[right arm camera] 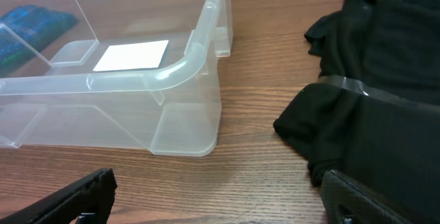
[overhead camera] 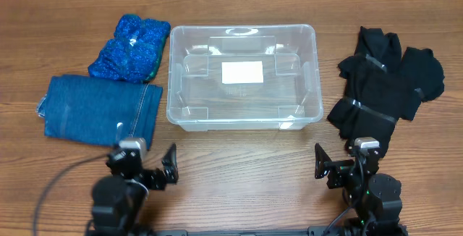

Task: Pack container
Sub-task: 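Grasp the folded blue jeans with the left gripper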

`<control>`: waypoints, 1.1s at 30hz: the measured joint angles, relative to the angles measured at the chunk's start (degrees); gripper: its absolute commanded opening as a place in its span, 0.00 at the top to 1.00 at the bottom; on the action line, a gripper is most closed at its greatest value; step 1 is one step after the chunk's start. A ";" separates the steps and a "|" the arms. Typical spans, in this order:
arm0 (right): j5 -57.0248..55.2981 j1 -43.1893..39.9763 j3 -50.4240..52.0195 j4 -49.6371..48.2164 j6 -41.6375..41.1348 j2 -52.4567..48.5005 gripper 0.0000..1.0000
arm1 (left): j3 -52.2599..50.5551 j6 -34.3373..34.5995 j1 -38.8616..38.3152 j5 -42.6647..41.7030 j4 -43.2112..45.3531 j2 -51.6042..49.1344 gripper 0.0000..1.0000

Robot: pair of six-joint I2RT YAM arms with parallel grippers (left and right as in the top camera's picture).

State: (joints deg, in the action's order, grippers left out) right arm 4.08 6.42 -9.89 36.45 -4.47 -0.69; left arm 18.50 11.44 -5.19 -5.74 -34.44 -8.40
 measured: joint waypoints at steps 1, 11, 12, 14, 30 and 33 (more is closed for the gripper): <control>-0.07 0.00 0.00 0.04 0.00 0.02 0.00 | 9.94 0.15 0.00 0.39 0.74 -8.81 0.00; -0.02 0.00 0.00 0.00 0.00 0.04 0.00 | 57.48 -8.48 18.38 4.37 -14.60 -62.73 0.00; 0.00 0.00 0.00 0.02 0.00 0.04 0.00 | 59.63 -8.48 23.89 3.91 -15.17 -67.95 0.00; -0.02 0.00 0.00 0.00 -0.02 0.04 0.00 | 60.30 -8.72 32.98 2.73 -15.37 -76.61 0.00; 0.00 0.00 0.00 0.00 -0.02 0.07 0.00 | 60.85 -21.44 50.90 -21.53 -0.33 -109.63 0.37; -0.02 0.00 0.00 0.02 0.00 0.07 0.00 | 61.66 -22.10 50.71 -23.50 -0.68 -109.85 0.80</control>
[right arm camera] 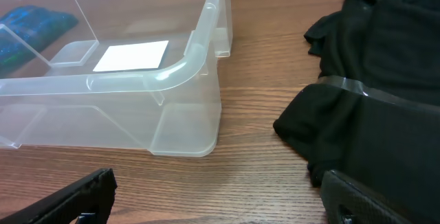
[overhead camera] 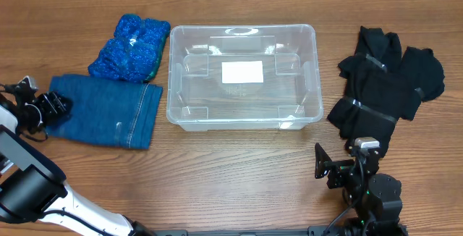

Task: Pack container
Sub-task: 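Grasp the folded blue jeans with the left gripper, then lift the jeans and lower them into the clear bin, release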

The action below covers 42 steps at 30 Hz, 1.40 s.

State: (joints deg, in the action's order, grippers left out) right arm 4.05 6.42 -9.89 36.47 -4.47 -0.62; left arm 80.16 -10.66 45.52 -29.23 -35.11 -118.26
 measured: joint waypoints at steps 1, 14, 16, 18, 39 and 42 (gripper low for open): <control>0.00 0.00 0.00 -0.02 -0.02 -0.02 0.00 | 0.57 -0.24 0.00 -0.74 -0.68 0.00 0.87; 0.00 0.00 0.00 0.00 -0.02 -0.02 0.00 | 17.16 27.41 -8.39 -18.34 -16.94 35.10 0.96; 0.00 0.00 0.00 0.00 -0.02 0.00 0.00 | 17.62 35.89 -16.96 -15.87 -15.41 41.70 0.96; 0.02 0.00 0.00 -0.02 -0.02 0.00 0.00 | 17.64 43.08 -27.50 -10.62 -14.67 43.36 0.96; 0.02 0.00 0.00 0.00 0.00 0.00 0.00 | 18.60 41.20 -57.68 35.65 -13.44 24.96 0.00; 0.00 0.00 0.00 0.02 0.00 -0.02 0.00 | 19.12 31.54 -41.35 29.16 -13.20 22.47 0.00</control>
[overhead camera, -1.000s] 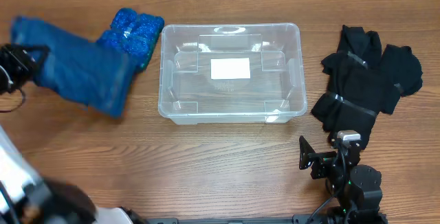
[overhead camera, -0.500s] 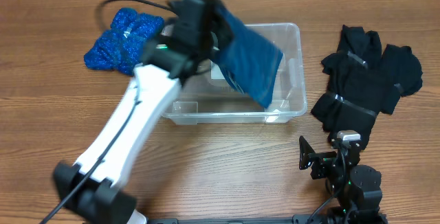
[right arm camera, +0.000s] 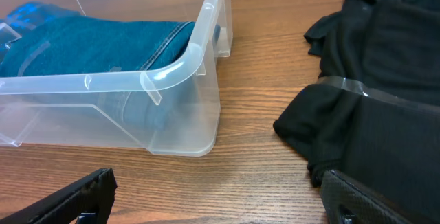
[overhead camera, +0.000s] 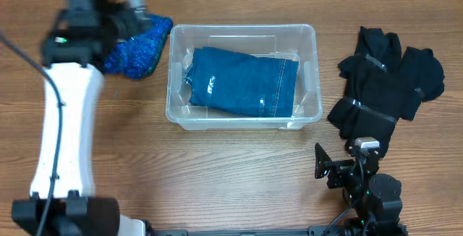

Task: Pack container
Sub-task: 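Lift the jeans and lower them into the clear bin, release, then grasp the blue-green sparkly bundle with the left gripper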

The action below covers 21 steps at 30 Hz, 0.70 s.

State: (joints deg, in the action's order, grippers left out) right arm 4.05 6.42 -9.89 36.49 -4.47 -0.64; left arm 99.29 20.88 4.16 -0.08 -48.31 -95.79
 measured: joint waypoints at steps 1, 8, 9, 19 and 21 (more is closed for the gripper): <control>0.00 0.00 0.00 -0.02 -0.02 0.00 0.00 | 0.00 -1.90 3.19 -2.12 0.83 -2.05 0.00; 0.00 0.00 0.00 -0.07 0.00 0.00 0.00 | -0.15 -14.14 14.97 -19.85 14.21 -27.54 0.00; 0.02 0.00 0.00 -0.02 0.00 0.02 0.00 | -0.31 -14.36 14.97 -20.35 16.52 -29.44 0.00; 0.00 0.00 0.00 -0.07 0.00 0.00 0.00 | 0.37 -12.90 14.49 -36.28 16.24 -37.40 0.96; 0.00 0.00 0.00 -0.07 -0.02 0.02 0.00 | 0.33 -12.98 14.60 -39.50 10.82 -36.15 0.96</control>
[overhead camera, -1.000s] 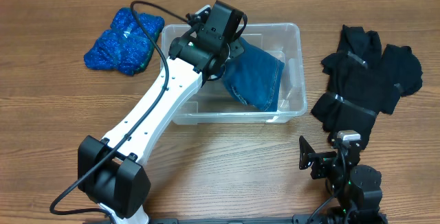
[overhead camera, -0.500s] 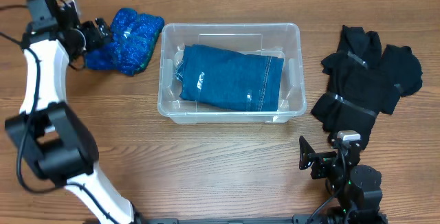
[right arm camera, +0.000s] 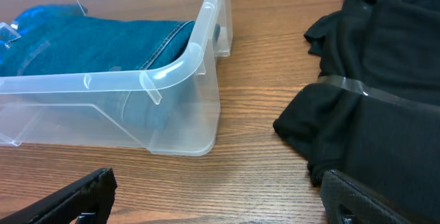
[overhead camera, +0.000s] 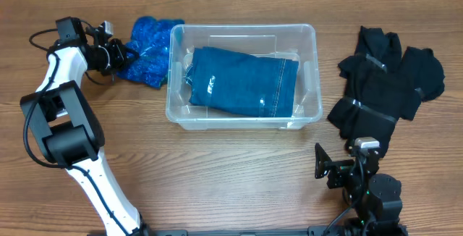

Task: Pack container
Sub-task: 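Grasp the blue-green sparkly bundle with the left gripper, then place the sparkly bundle into the bin's left side beside the jeans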

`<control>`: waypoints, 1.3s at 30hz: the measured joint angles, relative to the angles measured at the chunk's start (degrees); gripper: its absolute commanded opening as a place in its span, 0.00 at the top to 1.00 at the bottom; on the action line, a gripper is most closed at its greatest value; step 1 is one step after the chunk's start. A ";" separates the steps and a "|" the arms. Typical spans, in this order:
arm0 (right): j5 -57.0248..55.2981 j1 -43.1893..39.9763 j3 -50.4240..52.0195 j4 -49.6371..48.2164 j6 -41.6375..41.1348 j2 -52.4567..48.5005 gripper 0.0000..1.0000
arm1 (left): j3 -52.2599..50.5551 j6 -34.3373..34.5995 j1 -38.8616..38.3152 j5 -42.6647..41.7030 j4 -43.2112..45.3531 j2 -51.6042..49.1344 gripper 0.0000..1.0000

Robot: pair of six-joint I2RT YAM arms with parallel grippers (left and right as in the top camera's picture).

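Observation:
The clear plastic container (overhead camera: 316, 69) sits mid-table, and the folded blue jeans (overhead camera: 242, 84) lie inside it; both also show in the right wrist view, the container (right arm camera: 184, 59) and the jeans (right arm camera: 89, 38). Against the container's left wall lies a blue fuzzy bundle (overhead camera: 150, 51). My left gripper (overhead camera: 117, 53) is at the bundle's left end and looks shut on it. A heap of black clothes (overhead camera: 387, 84) lies to the container's right. Near the front edge my right gripper (overhead camera: 338, 165) stands open and empty, the black clothes (right arm camera: 385, 114) just ahead of its right finger.
My left arm (overhead camera: 61, 120) runs up the table's left side from the front edge. Bare wooden tabletop (overhead camera: 231, 178) stretches in front of the container.
My left gripper has gone from above the bundle's top to its left end. The blue bundle now lies further right, against the container's wall. The right arm has not moved.
Both arms rested at the front, with the container empty and the jeans and bundle at its left. Then my left gripper was at the jeans' left edge. Later the jeans lay in the container. Now the left gripper is on the blue bundle.

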State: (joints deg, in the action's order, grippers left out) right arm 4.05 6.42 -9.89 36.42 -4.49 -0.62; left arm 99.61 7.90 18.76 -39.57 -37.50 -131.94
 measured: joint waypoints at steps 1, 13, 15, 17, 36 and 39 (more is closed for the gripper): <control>0.00 0.00 0.00 0.07 0.00 -0.02 0.00 | -0.15 0.04 0.02 -0.79 -2.73 1.77 0.96; 0.00 0.00 0.00 0.02 0.02 0.00 0.00 | -0.61 25.77 -16.63 9.03 -16.98 47.28 0.96; 0.00 0.00 0.00 0.02 0.00 0.00 0.00 | -5.40 33.57 -26.77 19.47 -15.19 45.90 0.96; 0.02 0.00 0.00 0.02 0.02 0.00 0.00 | -12.11 38.71 -33.55 26.16 -8.79 44.76 0.96; 0.00 0.00 0.00 0.02 -0.02 0.00 0.00 | -25.33 23.54 -26.75 28.57 1.92 53.22 0.82; 0.00 0.00 0.00 0.02 0.02 -0.02 0.00 | -25.22 18.67 -31.08 28.20 1.88 42.12 0.86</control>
State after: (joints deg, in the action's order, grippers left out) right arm 4.05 6.42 -9.89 36.45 -4.47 -0.64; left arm 74.39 26.57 -12.32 -11.38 -35.62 -89.82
